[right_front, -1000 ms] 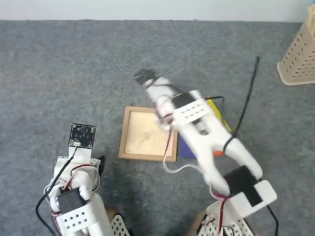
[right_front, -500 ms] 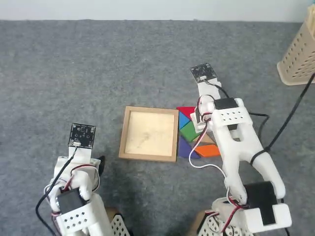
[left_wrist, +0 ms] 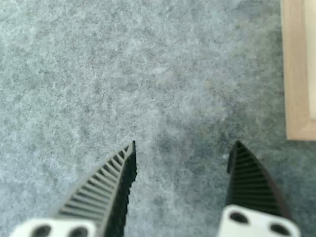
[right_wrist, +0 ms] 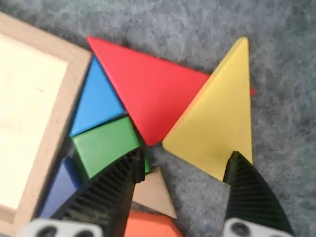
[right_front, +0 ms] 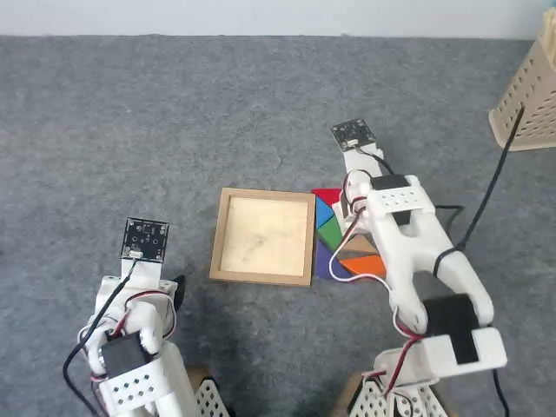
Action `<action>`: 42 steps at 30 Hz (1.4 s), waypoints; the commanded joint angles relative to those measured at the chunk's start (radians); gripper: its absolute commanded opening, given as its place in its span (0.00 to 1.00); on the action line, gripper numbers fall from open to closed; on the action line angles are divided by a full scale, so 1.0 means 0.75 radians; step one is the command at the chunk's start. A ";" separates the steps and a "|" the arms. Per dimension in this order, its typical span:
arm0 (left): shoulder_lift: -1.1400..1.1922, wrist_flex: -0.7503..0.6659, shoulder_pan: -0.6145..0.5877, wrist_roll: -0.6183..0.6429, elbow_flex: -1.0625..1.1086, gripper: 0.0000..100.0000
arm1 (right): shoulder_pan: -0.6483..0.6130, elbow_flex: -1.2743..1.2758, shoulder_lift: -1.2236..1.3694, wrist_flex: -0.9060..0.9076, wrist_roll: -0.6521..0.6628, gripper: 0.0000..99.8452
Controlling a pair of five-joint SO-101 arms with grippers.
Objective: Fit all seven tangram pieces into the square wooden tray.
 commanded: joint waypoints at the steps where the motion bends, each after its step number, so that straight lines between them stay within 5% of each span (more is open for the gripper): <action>1: -0.020 0.004 -0.006 -0.012 -0.011 0.28 | 0.028 -0.057 0.015 -0.026 0.025 0.26; 17: -0.020 0.004 -0.006 -0.012 -0.011 0.28 | 0.105 -0.196 0.224 -0.021 0.025 0.26; 42: -0.020 0.004 -0.006 -0.012 -0.011 0.28 | 0.107 -0.284 0.030 0.024 0.074 0.28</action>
